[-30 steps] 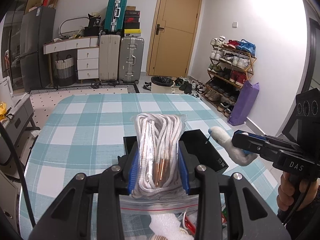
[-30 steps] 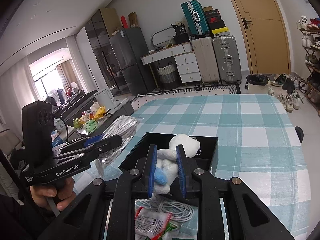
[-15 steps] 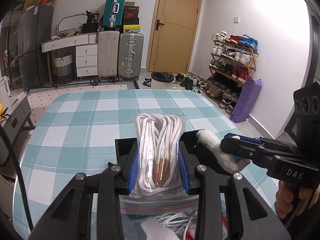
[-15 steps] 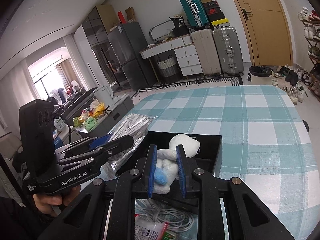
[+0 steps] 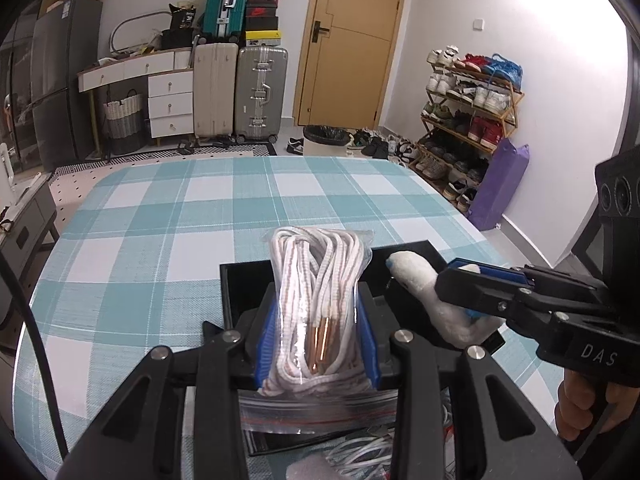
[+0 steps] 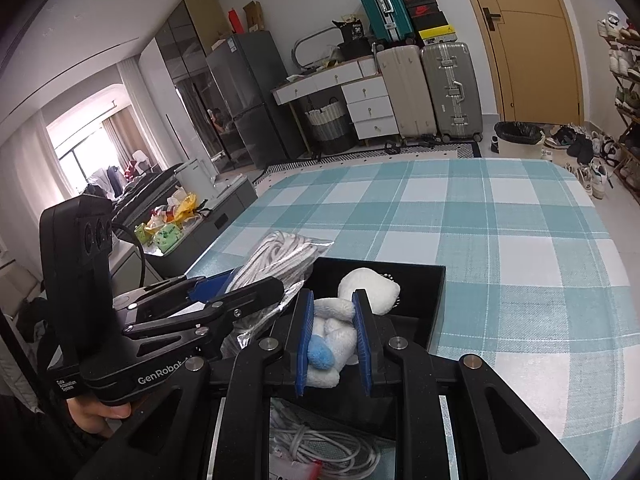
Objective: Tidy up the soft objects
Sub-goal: 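Carry the rope bag and plush toy into the black box and release both, then move both tools back toward the remaining items beside the box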
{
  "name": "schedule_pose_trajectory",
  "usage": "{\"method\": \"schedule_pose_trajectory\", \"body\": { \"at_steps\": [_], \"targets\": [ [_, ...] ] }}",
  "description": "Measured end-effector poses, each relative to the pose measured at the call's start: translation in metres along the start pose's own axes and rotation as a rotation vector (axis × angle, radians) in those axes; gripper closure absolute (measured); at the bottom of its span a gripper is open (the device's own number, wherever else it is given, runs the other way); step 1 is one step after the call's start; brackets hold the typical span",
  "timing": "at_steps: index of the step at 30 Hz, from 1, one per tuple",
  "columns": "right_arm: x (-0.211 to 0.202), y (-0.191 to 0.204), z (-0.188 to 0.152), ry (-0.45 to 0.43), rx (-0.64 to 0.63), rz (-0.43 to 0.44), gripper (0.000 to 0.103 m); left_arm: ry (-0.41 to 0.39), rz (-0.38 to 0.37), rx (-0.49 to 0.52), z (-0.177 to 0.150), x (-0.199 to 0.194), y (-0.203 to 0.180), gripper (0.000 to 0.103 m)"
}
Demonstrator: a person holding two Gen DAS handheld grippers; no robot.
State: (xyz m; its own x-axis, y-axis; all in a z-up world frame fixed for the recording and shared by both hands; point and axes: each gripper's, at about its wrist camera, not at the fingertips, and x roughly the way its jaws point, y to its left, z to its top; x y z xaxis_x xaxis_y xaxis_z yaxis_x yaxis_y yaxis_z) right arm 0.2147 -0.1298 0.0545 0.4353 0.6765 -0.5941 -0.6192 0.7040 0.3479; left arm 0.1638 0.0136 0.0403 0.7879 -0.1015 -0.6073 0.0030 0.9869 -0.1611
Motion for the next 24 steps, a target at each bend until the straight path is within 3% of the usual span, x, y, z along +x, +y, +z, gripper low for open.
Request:
{"method": "schedule_pose_trajectory", "body": {
  "at_steps": [5, 8, 11, 13, 14, 16, 18, 20, 24],
  "targets": [
    [0.006, -0.003, 0.000, 0.008, -0.003, -0.022, 0.083, 0.020, -0.004, 0.027, -0.002, 0.004, -0.005, 0.068],
    [0.002, -0.002, 0.001, -0.015, -0.015, -0.045, 0.072, 0.029, -0.018, 0.037, -0.002, 0.001, -0.009, 0.066],
    [-0.011, -0.001, 0.001, -0.034, -0.023, -0.069, 0.047, 0.040, -0.022, 0.041, -0.002, -0.006, -0.012, 0.052],
    [-0.023, -0.001, 0.000, -0.046, -0.029, -0.136, 0.010, 0.025, -0.026, 0.047, -0.002, -0.016, -0.014, 0.044],
    [-0.029, -0.001, -0.001, -0.055, -0.033, -0.156, 0.006, 0.017, -0.022, 0.054, -0.002, -0.020, -0.015, 0.042],
    [-0.045, -0.002, -0.005, -0.091, -0.035, -0.185, 0.001, 0.002, -0.013, 0.068, -0.003, -0.031, -0.018, 0.033],
    [-0.054, -0.005, -0.007, -0.097, -0.036, -0.195, 0.001, -0.026, 0.008, 0.072, -0.004, -0.042, -0.020, 0.010],
    [-0.064, -0.006, -0.013, -0.086, -0.046, -0.215, 0.001, -0.059, 0.029, 0.074, -0.006, -0.054, -0.020, 0.001],
    [-0.078, -0.005, -0.025, -0.073, -0.054, -0.240, 0.001, -0.074, 0.034, 0.062, -0.013, -0.071, -0.016, 0.000]
  ]
}}
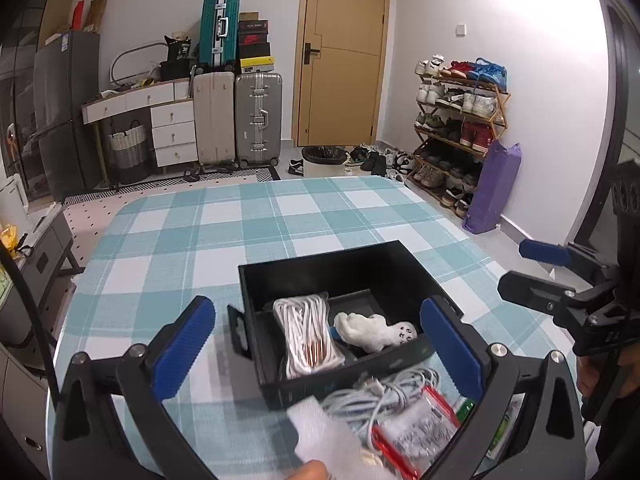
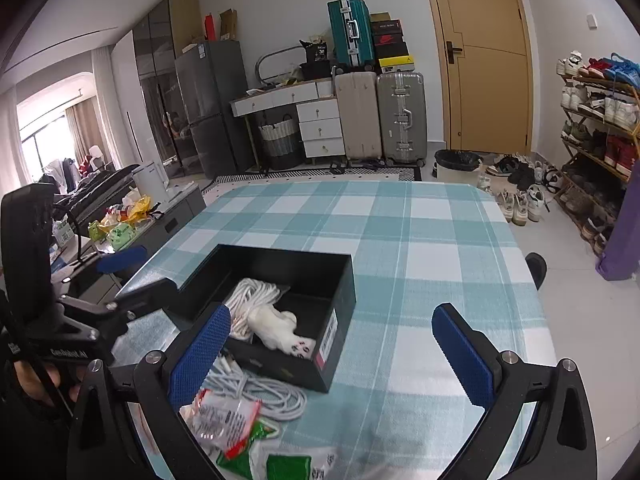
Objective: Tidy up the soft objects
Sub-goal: 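Move both tools back toward the remaining items beside the box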
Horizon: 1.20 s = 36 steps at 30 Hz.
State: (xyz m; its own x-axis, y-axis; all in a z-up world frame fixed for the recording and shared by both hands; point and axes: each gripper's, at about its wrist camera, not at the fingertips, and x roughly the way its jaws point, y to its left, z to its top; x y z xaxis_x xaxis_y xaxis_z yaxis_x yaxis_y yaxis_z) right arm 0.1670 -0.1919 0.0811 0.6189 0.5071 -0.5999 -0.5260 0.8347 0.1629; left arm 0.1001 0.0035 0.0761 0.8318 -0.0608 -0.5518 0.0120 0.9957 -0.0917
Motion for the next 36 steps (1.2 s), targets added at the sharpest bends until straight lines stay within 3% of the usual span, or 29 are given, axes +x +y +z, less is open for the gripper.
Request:
{"method": "schedule_pose_trajectory", "body": {
  "at_steps": [11, 19, 29, 36],
  "targets": [
    [-0.014, 0.019, -0.044, 0.067, -0.083, -0.022, 0.001, -0.035, 0.025, -0.038, -0.033, -0.028, 0.013, 0.000],
    [-0.005, 0.038, -0.070, 0.131, -0.196, -0.030, 0.001, -0.003, 0.047, -0.034, -0.052, -0.031, 0.015, 0.000],
    [0.002, 0.025, -0.081, 0.183, -0.182, -0.042, 0.001, 0.020, 0.063, 0.002, -0.071, -0.025, 0.008, 0.000],
    [0.006, 0.012, -0.089, 0.228, -0.159, -0.047, 0.001, 0.040, 0.032, -0.034, -0.077, -0.020, 0.010, 0.000]
  ]
}}
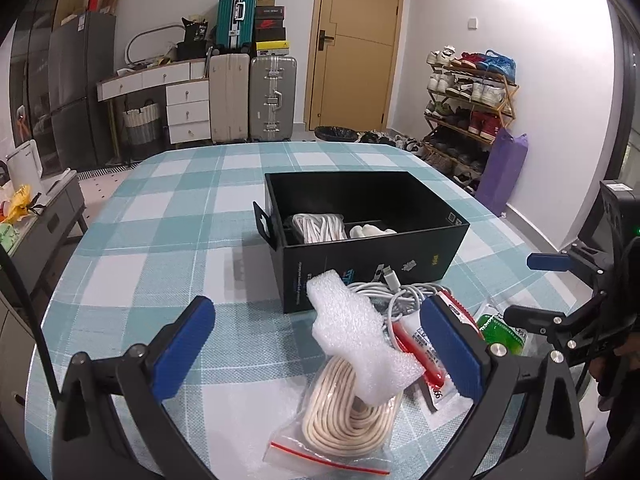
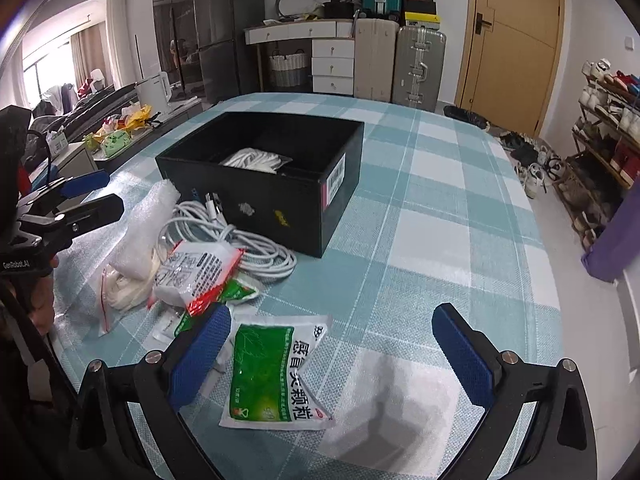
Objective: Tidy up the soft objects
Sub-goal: 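Move both tools back toward the remaining items beside the box, then grasp the green medicine sachet with the right tool while the left tool grasps the white foam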
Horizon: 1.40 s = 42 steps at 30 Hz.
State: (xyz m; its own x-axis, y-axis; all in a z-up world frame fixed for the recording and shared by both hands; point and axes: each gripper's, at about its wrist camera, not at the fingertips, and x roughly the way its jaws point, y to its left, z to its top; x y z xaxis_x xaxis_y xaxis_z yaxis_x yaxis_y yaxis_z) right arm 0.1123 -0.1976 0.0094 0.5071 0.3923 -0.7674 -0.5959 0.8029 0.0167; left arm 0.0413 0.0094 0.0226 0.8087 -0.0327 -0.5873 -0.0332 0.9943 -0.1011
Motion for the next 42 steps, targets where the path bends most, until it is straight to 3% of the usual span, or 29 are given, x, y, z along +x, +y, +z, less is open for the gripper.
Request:
{"method": "schedule_pose_trajectory", "body": {
  "at_steps": [21, 42],
  "targets": [
    [0.030, 0.013, -0.016, 0.116, -0.071, 0.005, 0.001, 0.028, -0.010, -0.021, -0.008, 0.006, 0.007, 0.001],
    [0.038, 0.010, -0.019, 0.156, -0.067, 0.017, 0.001, 0.043, -0.021, -0.021, -0.014, 0.013, 0.005, 0.001]
  ]
}}
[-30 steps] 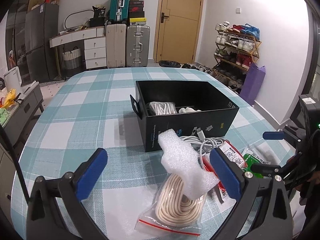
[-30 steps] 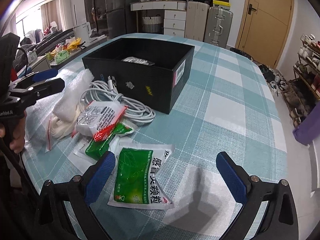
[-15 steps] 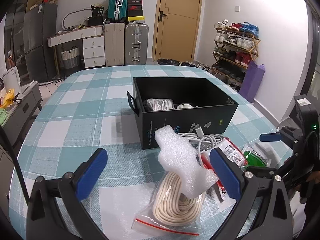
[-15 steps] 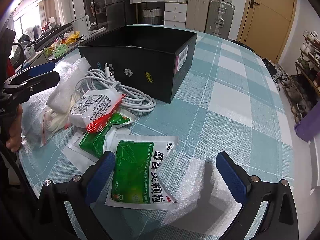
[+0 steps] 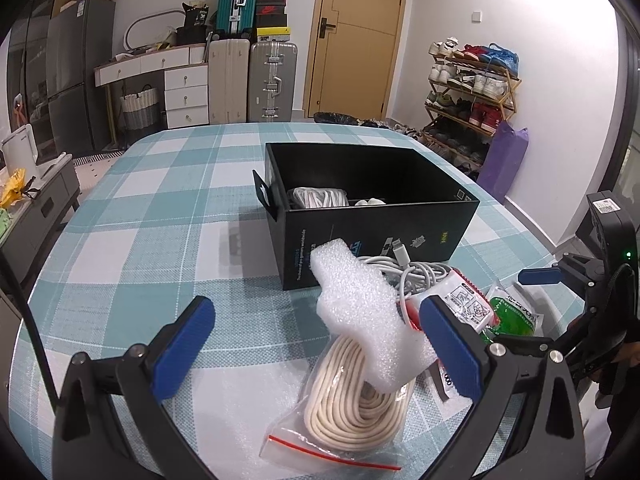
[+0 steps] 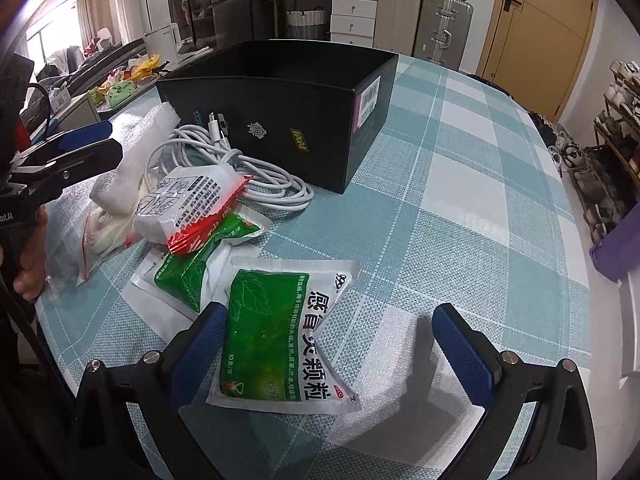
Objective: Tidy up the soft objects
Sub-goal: 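Grasp the green medicine sachet with the right tool while the left tool grasps the white foam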
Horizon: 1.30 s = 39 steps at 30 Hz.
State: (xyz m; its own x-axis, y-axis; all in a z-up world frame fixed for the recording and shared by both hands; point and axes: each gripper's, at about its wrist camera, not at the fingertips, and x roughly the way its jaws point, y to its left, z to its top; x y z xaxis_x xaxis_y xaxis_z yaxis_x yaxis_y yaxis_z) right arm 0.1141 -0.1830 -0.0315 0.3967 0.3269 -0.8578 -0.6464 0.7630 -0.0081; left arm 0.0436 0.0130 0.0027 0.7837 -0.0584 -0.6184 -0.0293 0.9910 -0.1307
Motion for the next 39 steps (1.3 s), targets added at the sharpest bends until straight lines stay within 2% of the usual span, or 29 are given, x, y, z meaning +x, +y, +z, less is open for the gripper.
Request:
{"method": "schedule_pose_trajectory", "body": {
  "at_steps": [11, 14, 16, 24, 31, 39],
  "targets": [
    [-0.001, -0.010, -0.001, 0.008, 0.034, -0.001, 0.002, 0.003, -0.001, 0.004, -0.001, -0.001, -0.002, 0.001],
    [-0.002, -0.009, -0.002, 0.001, 0.035, 0.024, 0.011, 0.003, -0.001, 0.001, -0.001, -0.001, -0.002, 0.001],
    [-0.004, -0.007, -0.002, -0.010, 0.027, 0.030, 0.023, 0.003, -0.002, 0.002, -0.001, -0.002, -0.003, 0.001],
    [-0.010, 0.003, 0.000, -0.012, -0.006, 0.046, 0.055, -0.004, -0.011, -0.005, 0.000, -0.004, -0.004, 0.001],
    [-0.010, 0.001, -0.001, -0.031, -0.005, 0.053, 0.063, -0.004, -0.012, -0.005, 0.000, -0.004, -0.004, 0.001],
    [-0.016, -0.006, 0.002, -0.060, 0.015, 0.048, 0.063, -0.002, -0.011, 0.001, 0.001, -0.003, -0.007, 0.001]
  ]
}}
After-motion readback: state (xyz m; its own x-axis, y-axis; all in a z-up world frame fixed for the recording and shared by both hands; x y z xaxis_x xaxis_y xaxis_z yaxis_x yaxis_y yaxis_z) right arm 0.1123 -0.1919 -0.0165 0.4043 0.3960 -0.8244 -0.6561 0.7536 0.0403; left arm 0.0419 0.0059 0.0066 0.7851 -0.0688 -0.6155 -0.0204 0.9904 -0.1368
